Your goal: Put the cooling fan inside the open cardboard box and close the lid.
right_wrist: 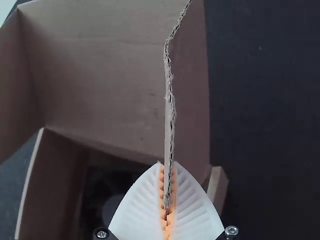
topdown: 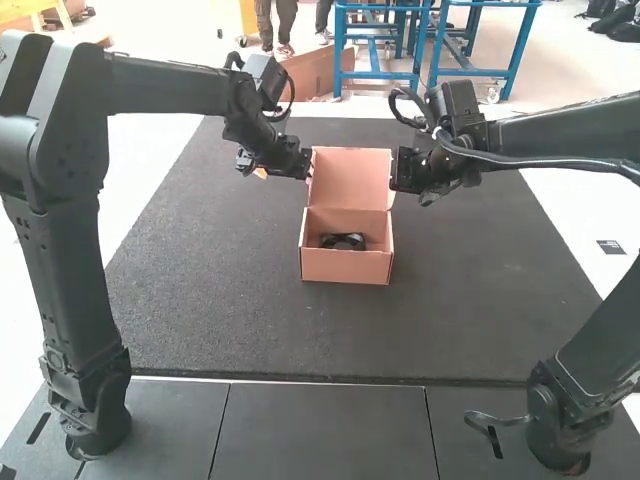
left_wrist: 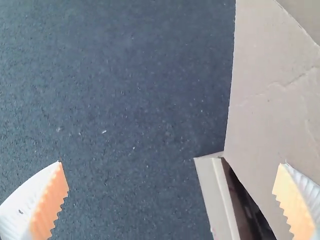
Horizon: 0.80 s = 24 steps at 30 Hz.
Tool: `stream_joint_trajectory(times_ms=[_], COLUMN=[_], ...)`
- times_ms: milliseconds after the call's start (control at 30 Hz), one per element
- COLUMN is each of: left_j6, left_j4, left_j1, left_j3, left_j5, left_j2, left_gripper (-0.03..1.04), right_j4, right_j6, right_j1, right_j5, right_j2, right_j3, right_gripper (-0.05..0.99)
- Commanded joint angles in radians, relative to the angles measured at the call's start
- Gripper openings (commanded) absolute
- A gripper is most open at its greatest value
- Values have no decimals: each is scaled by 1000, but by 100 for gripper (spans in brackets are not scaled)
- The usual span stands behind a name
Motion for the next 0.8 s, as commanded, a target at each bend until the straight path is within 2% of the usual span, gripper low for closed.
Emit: stream_joint_trajectory(times_ms=[0,100,333,500,767], left_j6=[-8,-18,-23,-26,-32], left_j4=[5,6,28,63,72], left_j1=[-12,-12,-27,-39,-47], left_j3=[-27,-56,-124,-170,-205], left_j5=[20,33,60,61,58], left_j2=[-73,-95,-134,-153,-179], left_gripper=[97,97,97,97,97], right_j4=[56,128,180,209,251], right_j6=[21,29,32,33,29], right_j1=[30,42,45,47,82], right_j5=[32,45,51,32,-8], right_j2=[-51,-74,-124,-157,-183], right_j3=[-56,-107,-194,-251,-314], right_gripper=[-1,-1,-1,-1,-2])
